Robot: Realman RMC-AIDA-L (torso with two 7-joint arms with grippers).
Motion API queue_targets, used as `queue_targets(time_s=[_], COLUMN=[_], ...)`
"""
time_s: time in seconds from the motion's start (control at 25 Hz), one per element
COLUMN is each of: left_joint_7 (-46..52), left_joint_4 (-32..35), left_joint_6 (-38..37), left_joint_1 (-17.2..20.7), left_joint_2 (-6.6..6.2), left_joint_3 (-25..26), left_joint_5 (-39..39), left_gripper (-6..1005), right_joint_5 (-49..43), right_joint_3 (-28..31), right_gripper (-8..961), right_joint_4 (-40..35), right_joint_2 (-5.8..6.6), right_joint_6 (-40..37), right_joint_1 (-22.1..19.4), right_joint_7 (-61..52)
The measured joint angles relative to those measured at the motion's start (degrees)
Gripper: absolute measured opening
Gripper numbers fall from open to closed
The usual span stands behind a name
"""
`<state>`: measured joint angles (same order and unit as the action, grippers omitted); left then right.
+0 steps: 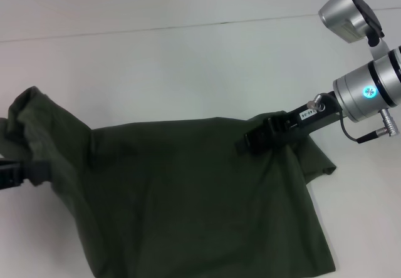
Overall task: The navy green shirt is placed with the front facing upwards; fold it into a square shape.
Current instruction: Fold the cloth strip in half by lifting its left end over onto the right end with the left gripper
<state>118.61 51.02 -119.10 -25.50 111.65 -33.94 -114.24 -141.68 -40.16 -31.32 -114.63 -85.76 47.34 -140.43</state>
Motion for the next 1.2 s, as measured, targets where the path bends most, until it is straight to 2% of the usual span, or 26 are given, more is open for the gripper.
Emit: queue_targets(time_s=[0.24, 0.4, 0.68, 0.8, 1.04, 1.2], left_joint_7=[0.0, 0.2, -0.3, -0.5, -0.7, -1.4], left_joint_4=[-0.8, -1.2, -5.1, -7.0, -9.3, -10.3], left_joint_6=[0.1, 0.3, 0.8, 1.6, 2.7, 2.7], left_joint_1=[-0.2, -1.0, -6.3, -8.5, -10.0, -11.1], left_joint_2=[0.82, 1.83, 3.8, 3.89, 3.52, 4.12], left_joint_3=[-6.0, -10.2, -12.4, -12.5, -13.0, -14.1], left_joint_5=[5.1, 8.3, 8.8, 7.9, 7.4, 7.3], left_gripper=[7, 6, 6, 6, 7, 7], right_joint_5=[-0.1, 0.0, -0.1, -0.1, 0.0, 0.1], right_joint_3=[0.0, -0.1, 0.0, 0.0, 0.7, 1.5], right_gripper=[473, 472, 472, 472, 472, 471], right_joint_4=[0.0, -0.3, -0.4, -0.4, -0.5, -0.5], right_joint_2=[0.06, 0.44, 1.05, 1.34, 2.14, 2.49], right_joint_6=[0.0, -0.1, -0.4, -0.6, -0.7, -0.7], right_joint_1=[-0.2, -0.5, -0.9, -1.2, -2.7, -3.0], right_joint_7=[-0.1, -0.6, -0.8, -0.8, -0.8, -0.8])
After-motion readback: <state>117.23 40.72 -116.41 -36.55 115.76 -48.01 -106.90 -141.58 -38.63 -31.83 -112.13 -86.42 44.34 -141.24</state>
